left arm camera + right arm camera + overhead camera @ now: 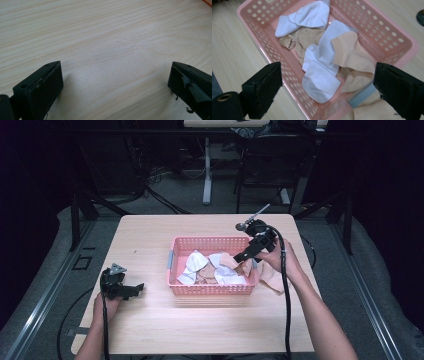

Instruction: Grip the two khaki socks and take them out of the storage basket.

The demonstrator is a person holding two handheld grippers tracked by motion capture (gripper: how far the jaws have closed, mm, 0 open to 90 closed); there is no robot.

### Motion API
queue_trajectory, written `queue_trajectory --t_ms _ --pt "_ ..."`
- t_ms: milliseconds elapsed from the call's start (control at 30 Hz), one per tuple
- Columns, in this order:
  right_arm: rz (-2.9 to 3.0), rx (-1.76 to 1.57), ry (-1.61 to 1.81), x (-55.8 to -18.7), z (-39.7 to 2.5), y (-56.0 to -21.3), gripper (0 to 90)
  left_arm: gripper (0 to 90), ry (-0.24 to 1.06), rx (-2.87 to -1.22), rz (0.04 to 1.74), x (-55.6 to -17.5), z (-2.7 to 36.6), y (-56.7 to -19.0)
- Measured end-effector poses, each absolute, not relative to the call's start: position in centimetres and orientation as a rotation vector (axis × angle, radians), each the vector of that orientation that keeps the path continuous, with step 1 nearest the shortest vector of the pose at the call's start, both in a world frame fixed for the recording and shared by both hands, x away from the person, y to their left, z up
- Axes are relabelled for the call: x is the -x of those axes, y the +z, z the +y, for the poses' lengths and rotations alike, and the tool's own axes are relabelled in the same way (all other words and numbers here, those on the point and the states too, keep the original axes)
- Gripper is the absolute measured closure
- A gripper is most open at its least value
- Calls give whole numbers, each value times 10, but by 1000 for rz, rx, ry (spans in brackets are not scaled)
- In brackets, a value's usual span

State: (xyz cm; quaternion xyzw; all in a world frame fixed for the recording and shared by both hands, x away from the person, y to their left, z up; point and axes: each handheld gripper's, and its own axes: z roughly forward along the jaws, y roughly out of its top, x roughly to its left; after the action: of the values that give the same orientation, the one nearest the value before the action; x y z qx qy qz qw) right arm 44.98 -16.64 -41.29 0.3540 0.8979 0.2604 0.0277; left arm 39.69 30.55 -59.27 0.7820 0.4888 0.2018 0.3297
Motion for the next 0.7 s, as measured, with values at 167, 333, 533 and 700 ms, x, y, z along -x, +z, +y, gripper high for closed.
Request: queue_trajectory --t_ms 167,333,533,700 --pt "2819 -1067 689 -466 -151 -428 150 0 529 -2046 1278 -397 305 -593" --pt "2829 -1098 644 -479 -145 -443 207 0 528 -2047 1276 -397 306 -593" --pt "2838 -1123 556 -492 -143 -457 317 0 528 -2047 1276 -397 305 -593" --pt "2821 -1162 442 -505 -144 -469 419 0 528 -2049 1274 -397 305 -593"
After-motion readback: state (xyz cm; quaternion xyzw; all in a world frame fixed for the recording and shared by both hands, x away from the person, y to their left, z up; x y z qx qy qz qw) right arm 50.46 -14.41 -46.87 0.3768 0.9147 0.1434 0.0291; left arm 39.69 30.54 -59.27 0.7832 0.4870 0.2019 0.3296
